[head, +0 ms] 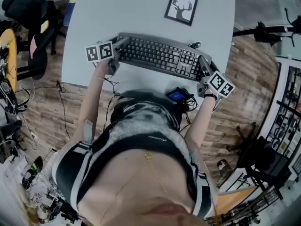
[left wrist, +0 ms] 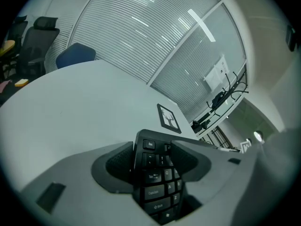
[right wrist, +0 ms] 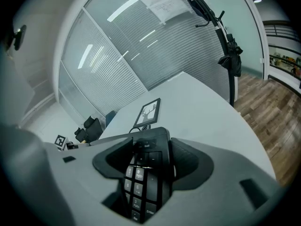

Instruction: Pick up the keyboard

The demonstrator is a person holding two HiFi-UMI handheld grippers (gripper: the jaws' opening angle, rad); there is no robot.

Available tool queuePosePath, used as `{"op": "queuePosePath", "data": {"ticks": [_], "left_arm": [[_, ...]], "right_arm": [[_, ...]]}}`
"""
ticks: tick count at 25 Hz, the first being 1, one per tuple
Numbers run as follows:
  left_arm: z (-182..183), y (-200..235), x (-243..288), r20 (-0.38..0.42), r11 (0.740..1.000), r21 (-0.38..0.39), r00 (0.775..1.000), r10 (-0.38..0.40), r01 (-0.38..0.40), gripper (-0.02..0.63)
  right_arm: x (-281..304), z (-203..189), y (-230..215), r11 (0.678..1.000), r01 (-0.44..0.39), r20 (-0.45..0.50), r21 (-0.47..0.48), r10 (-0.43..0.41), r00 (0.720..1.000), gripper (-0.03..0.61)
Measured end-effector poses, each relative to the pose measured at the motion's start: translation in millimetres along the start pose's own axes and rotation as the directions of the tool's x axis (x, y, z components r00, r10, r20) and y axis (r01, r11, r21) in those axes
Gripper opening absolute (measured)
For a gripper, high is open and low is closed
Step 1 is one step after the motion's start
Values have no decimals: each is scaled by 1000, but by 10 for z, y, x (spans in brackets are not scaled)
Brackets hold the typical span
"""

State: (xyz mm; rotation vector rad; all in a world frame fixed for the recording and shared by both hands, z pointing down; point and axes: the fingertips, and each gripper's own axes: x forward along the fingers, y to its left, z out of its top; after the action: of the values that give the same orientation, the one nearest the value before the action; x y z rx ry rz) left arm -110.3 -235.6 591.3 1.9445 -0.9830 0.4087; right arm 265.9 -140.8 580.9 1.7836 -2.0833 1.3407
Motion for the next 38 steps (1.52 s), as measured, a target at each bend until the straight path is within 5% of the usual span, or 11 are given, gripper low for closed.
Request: {"op": "queuePosePath", "data": {"ticks": [38], "left_arm": [[466, -597, -828, 109, 997, 74, 994, 4, -12, 236]], "right_arm": [[-687, 476, 624, 998, -26, 103, -60, 32, 994, 258]]}}
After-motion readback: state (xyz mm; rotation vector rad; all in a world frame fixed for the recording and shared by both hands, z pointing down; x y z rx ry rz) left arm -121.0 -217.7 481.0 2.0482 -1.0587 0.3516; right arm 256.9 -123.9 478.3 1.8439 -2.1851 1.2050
